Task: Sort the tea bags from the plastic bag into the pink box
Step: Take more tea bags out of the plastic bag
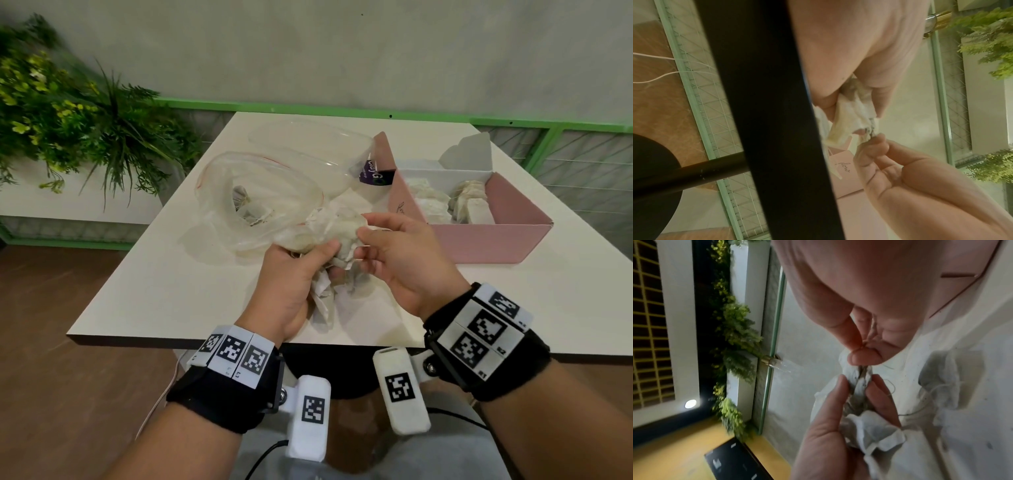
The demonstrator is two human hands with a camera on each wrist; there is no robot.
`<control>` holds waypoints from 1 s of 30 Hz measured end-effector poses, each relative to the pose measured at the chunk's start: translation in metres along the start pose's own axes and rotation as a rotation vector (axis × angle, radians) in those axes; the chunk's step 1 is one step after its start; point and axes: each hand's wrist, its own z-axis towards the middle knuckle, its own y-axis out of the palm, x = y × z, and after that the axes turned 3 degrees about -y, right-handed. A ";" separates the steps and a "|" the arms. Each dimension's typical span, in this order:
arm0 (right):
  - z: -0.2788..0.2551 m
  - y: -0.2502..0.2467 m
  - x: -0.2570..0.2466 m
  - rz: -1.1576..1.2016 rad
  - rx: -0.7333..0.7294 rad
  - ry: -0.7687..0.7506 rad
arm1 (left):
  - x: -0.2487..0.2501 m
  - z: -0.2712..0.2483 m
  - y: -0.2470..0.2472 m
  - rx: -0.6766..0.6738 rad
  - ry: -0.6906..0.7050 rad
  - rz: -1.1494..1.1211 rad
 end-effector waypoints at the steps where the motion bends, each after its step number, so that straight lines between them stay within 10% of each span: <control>1: 0.000 0.000 0.000 -0.122 -0.002 -0.010 | -0.001 0.001 -0.001 0.006 -0.004 0.010; 5: 0.002 -0.003 0.001 -0.459 -0.022 -0.132 | 0.000 0.001 -0.001 0.020 -0.024 0.017; 21: 0.008 -0.026 -0.050 -0.531 -0.330 -0.216 | 0.004 0.000 0.001 0.107 -0.060 -0.106; 30: 0.056 -0.078 -0.139 -0.718 -0.041 -0.350 | 0.001 0.004 0.000 0.101 -0.047 -0.117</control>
